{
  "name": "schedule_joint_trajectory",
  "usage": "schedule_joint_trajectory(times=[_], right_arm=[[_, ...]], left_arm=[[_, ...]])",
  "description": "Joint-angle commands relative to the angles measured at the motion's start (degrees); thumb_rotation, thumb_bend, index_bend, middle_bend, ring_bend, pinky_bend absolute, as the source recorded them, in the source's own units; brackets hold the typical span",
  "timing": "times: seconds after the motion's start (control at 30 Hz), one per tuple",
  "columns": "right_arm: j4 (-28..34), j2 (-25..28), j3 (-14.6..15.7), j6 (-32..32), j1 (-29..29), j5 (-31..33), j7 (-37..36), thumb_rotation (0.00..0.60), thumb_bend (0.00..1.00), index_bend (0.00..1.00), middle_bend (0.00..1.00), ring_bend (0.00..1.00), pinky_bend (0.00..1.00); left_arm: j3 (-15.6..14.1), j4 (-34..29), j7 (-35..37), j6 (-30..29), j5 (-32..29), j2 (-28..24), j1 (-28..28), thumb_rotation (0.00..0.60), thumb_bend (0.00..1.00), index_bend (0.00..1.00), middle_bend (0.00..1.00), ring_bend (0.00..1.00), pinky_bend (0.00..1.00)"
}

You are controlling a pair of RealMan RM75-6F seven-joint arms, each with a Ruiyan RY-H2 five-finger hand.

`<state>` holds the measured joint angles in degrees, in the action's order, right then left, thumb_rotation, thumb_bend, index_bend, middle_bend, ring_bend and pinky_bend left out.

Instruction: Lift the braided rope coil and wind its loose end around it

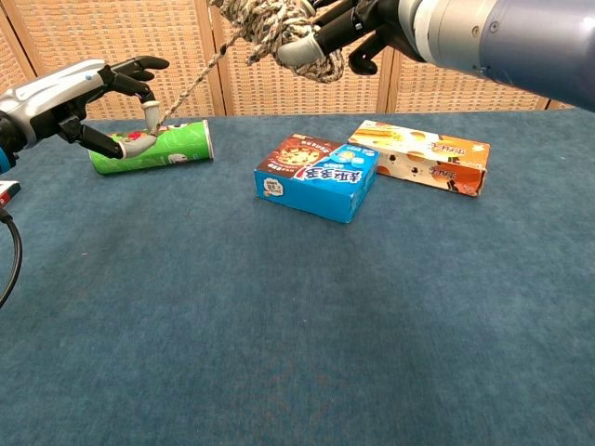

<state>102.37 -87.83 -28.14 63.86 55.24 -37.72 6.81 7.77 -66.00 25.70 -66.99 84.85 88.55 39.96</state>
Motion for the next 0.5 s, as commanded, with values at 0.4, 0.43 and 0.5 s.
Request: schedule_joint_trajectory(times=[0.4, 0.43, 0.5], right_arm=[[-0.11, -0.22, 1.13, -0.16, -0.03, -1.36, 1.65, 0.6, 0.88, 0.67, 0.77, 0.58, 0.86], [-0.17, -0.27, 1.27, -0.13, -0.05, -1.62, 1.75, 0.6, 0.88, 0.67, 0.77, 0.58, 0.86], [-0.33, -0.3, 1.51, -0.18, -0.07, -2.08, 1.97, 0.6, 0.88, 0.67, 0.77, 0.58, 0.86]], left_arm=[[-0.08, -0.52, -0.25, 0.37, 0.4, -0.7, -0.08, 0.6, 0.06, 0.11, 0.0, 0.0, 0.0], [-0.14, -0.61, 0.15, 0.42, 0.5, -0.9, -0.11, 0.6, 0.01, 0.01, 0.0, 0.0, 0.0], [-0.13, -0.8, 0.27, 0.57, 0.45, -1.35, -0.15, 0.6, 0.0, 0.0, 0.0, 0.0, 0.0]])
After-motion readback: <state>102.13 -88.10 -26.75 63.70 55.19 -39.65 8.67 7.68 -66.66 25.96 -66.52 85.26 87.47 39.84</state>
